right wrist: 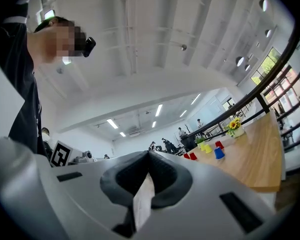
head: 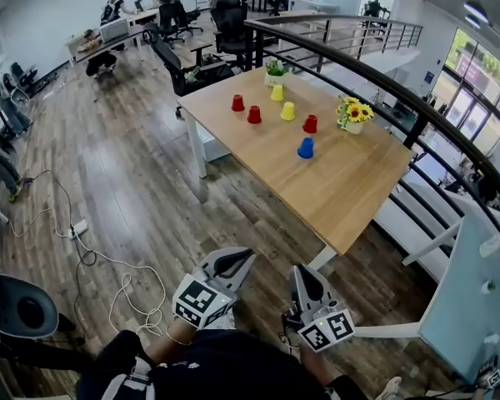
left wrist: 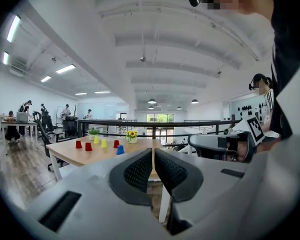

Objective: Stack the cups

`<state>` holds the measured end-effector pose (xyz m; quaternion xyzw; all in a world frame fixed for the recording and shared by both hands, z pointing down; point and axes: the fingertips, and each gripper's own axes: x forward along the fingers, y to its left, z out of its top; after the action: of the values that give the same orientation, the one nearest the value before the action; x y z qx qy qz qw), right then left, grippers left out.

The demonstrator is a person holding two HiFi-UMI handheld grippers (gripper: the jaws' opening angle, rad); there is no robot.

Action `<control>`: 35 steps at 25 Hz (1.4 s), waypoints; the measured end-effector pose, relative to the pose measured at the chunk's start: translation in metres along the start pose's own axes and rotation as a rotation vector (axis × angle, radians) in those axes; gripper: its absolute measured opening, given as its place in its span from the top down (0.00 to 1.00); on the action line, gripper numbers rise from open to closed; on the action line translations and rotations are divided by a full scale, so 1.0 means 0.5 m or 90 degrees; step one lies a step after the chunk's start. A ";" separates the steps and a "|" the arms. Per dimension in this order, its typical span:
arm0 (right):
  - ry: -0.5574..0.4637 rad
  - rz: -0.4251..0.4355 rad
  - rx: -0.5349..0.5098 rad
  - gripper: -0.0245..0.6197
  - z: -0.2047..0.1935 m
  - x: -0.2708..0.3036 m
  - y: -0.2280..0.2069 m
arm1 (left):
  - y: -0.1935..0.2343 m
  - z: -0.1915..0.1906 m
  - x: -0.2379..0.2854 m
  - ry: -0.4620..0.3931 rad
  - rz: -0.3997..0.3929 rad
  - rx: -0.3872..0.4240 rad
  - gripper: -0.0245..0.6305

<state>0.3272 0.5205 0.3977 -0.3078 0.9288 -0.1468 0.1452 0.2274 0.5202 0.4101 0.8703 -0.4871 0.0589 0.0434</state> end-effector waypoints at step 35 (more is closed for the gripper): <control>0.012 -0.112 -0.042 0.96 -0.029 0.425 -0.149 | 0.437 0.020 0.214 -0.004 -0.108 -0.011 0.93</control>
<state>0.1983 0.3353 0.4000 -0.3913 0.9038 -0.1315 0.1127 0.0972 0.3148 0.4199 0.9083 -0.4120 0.0479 0.0538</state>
